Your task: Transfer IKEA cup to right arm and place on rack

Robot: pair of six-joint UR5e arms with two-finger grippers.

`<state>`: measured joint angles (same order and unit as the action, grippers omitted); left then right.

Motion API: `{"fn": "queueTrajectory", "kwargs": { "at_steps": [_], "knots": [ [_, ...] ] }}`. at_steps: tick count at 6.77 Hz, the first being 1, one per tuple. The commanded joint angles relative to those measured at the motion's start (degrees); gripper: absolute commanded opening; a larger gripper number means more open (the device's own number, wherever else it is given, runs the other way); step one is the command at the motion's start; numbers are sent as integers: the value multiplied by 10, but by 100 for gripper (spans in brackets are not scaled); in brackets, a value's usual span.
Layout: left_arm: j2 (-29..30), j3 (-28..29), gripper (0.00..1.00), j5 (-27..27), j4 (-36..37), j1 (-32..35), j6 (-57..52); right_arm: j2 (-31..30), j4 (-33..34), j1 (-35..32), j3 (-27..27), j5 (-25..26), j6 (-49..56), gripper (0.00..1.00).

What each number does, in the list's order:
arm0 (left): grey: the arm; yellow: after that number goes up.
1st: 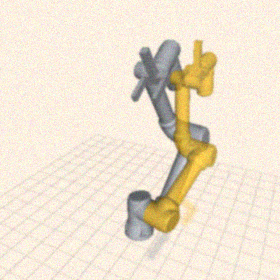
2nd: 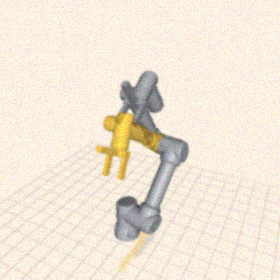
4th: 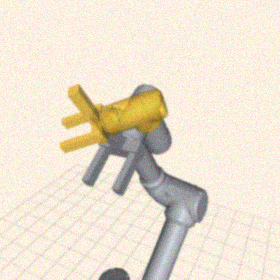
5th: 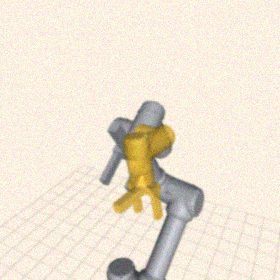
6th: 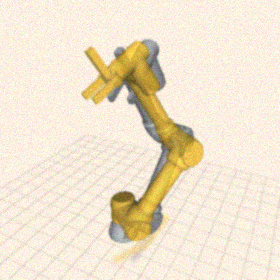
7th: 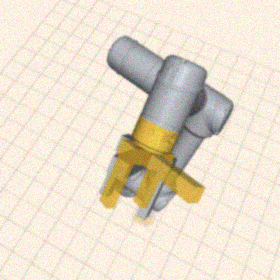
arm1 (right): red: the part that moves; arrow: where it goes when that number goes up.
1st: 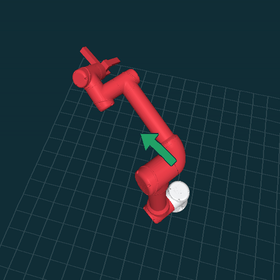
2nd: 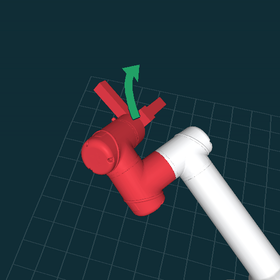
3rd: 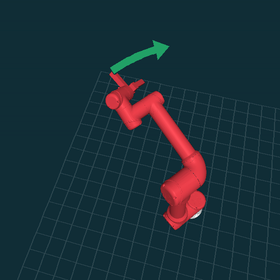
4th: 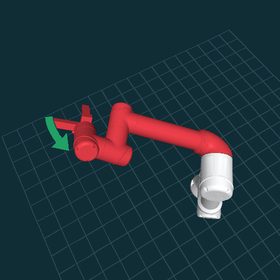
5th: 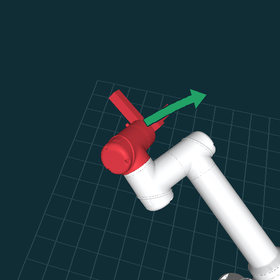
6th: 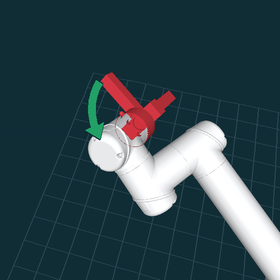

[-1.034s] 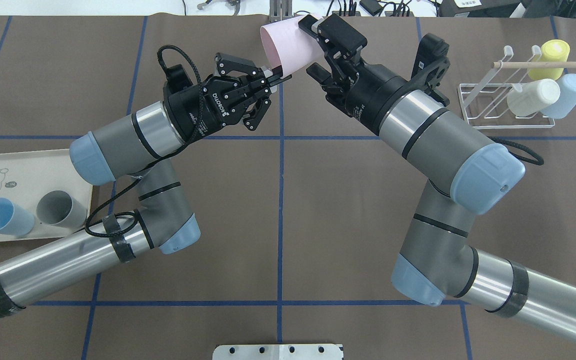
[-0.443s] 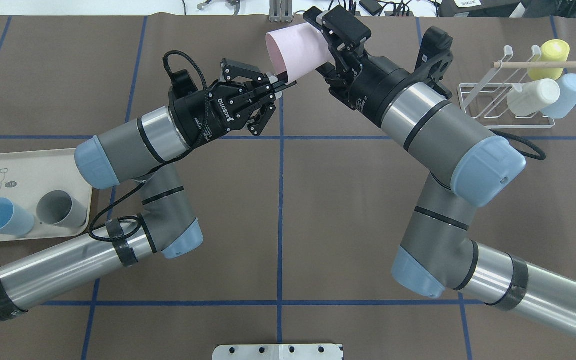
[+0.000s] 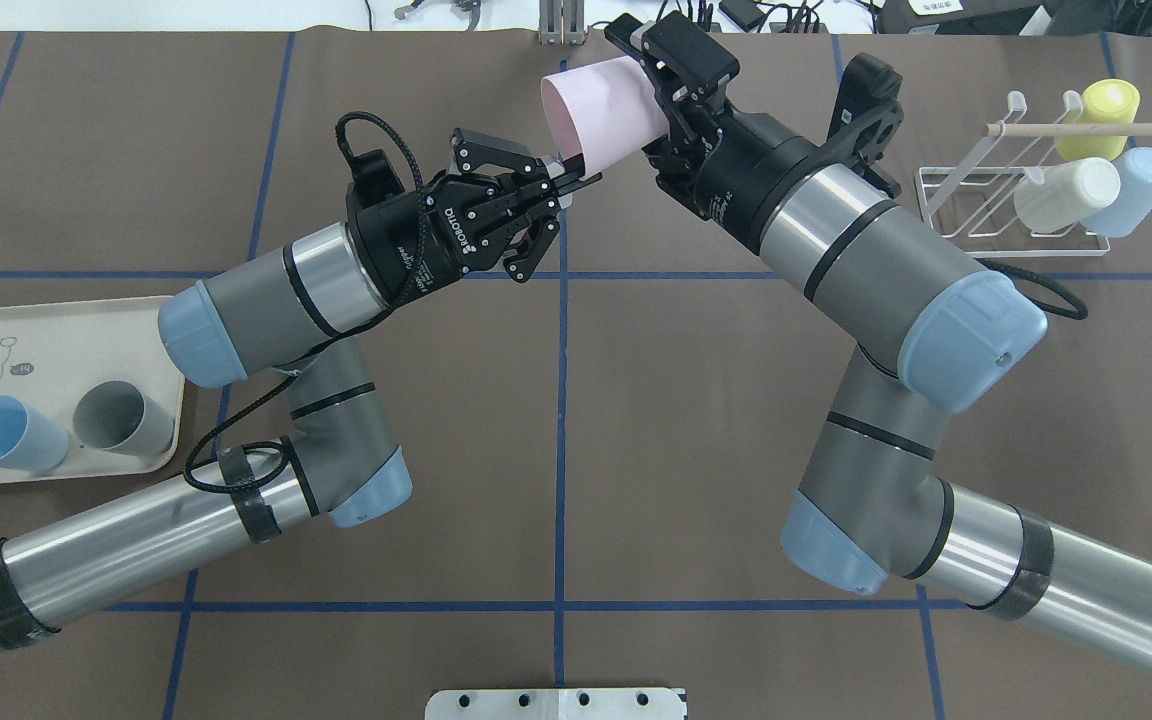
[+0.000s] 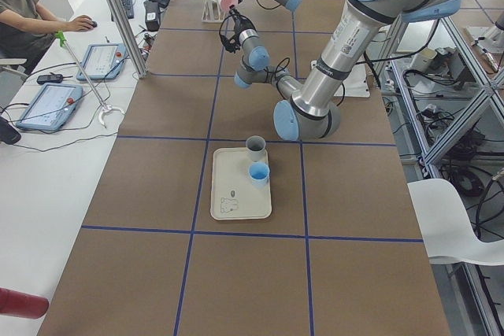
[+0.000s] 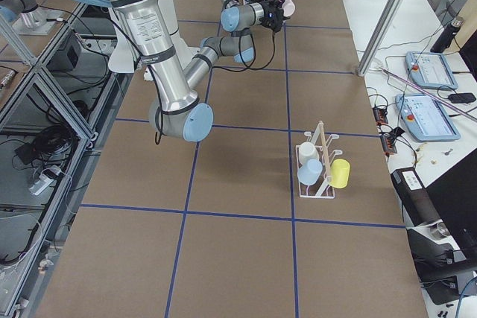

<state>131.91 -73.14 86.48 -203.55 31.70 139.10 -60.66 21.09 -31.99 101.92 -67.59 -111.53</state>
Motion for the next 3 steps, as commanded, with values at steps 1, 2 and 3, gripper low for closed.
{"fn": "queueTrajectory", "kwargs": {
  "at_steps": [1, 2, 3],
  "knots": [
    [0, -1, 0, -1, 0, -2, 0, 0, 0, 0, -1, 0, 0, 96],
    [1, -2, 0, -1, 0, -2, 0, 0, 0, 0, -1, -1, 0, 94],
    [2, -2, 0, -1, 0, -3, 0, 0, 0, 0, -1, -1, -1, 89]
  ]
}}
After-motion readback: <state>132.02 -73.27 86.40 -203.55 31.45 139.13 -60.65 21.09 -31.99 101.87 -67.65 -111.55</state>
